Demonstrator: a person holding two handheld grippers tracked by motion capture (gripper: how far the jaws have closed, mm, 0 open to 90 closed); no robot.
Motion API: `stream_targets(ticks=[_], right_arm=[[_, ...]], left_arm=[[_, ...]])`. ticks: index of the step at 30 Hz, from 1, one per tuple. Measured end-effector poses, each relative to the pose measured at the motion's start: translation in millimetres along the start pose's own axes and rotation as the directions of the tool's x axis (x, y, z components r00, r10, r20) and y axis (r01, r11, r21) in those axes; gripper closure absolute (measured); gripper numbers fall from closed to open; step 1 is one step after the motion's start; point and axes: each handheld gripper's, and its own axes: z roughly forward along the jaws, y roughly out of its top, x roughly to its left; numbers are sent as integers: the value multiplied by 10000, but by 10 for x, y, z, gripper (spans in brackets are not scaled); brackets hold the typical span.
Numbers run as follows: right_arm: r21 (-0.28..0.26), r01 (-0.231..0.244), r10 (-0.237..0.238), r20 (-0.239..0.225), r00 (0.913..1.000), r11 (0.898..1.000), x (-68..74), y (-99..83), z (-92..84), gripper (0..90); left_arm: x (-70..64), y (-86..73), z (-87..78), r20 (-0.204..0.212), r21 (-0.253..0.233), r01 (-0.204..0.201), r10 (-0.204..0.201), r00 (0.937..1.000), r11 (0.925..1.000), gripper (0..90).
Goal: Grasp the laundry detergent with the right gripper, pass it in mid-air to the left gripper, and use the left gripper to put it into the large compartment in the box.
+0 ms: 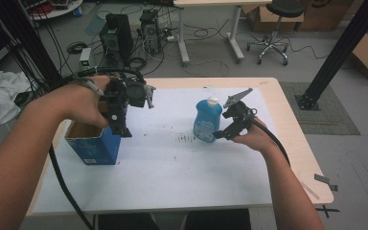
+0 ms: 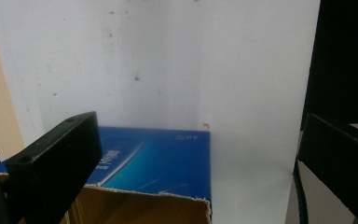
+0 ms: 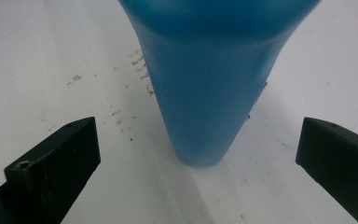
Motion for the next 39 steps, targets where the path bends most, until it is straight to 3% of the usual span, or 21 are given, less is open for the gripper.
stream_targets(ticks=[7, 18, 22, 39], right_arm=[[-107, -112, 111, -30, 9999, 9999, -2, -3, 43, 0], [-716, -168, 177, 115, 9998, 9973, 6, 9, 136, 0], [-1290, -261, 308, 347, 9989, 9913, -7, -31, 167, 0], [-2336, -440, 537, 354, 9979, 9713, 0, -56, 334, 0]], left_arm=[[-12, 10, -1, -121, -39, -77, 77, 9999, 10000, 0], [-40, 11, -14, -167, -25, -121, 120, 9998, 9999, 1], [-48, -5, -21, -200, -81, -74, 72, 9998, 9999, 1], [-71, -12, -32, -231, 29, -82, 83, 9997, 10000, 1]])
